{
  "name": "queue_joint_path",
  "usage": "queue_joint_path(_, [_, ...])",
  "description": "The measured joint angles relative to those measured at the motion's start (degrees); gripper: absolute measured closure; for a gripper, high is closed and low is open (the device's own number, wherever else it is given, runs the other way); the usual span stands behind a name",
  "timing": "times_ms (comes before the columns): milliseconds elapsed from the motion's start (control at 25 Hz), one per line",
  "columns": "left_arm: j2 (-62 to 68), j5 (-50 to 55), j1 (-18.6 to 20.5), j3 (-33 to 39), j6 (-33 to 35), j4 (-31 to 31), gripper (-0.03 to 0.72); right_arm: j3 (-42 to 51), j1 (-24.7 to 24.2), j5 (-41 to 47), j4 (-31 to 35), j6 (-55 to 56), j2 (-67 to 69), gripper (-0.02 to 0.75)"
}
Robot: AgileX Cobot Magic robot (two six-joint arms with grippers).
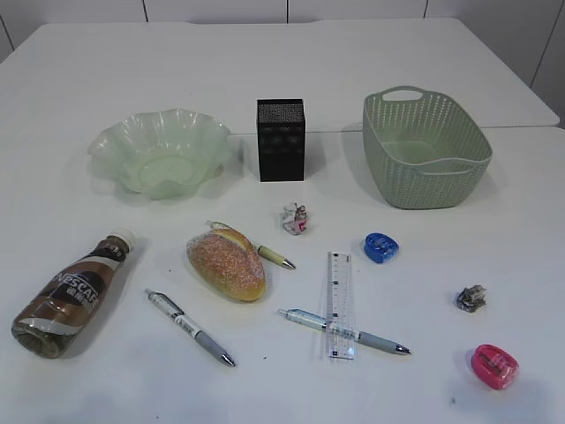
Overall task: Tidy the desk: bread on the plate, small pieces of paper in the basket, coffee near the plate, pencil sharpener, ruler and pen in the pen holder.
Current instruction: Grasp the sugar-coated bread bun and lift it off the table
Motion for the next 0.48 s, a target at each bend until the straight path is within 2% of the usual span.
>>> queue_joint_path(240, [7.38, 0.0, 0.0, 0.0, -4.44, -4.4, 0.179, -7.15, 0.0, -0.68, -1.34, 0.51, 10.96, 0.169])
queue_joint_path(360, [10.53, -0.11, 0.0, 0.0, -5.45, -6.78, 0.179, -12.64, 0.0, -1.05, -2.37, 0.88, 18.17, 0.169])
queue_joint_path(480, [12.63, -0.34, 0.0, 0.0, -5.89, -9.22, 0.179, -14.35, 0.0, -1.05, -2.54, 1.16, 20.67, 0.169])
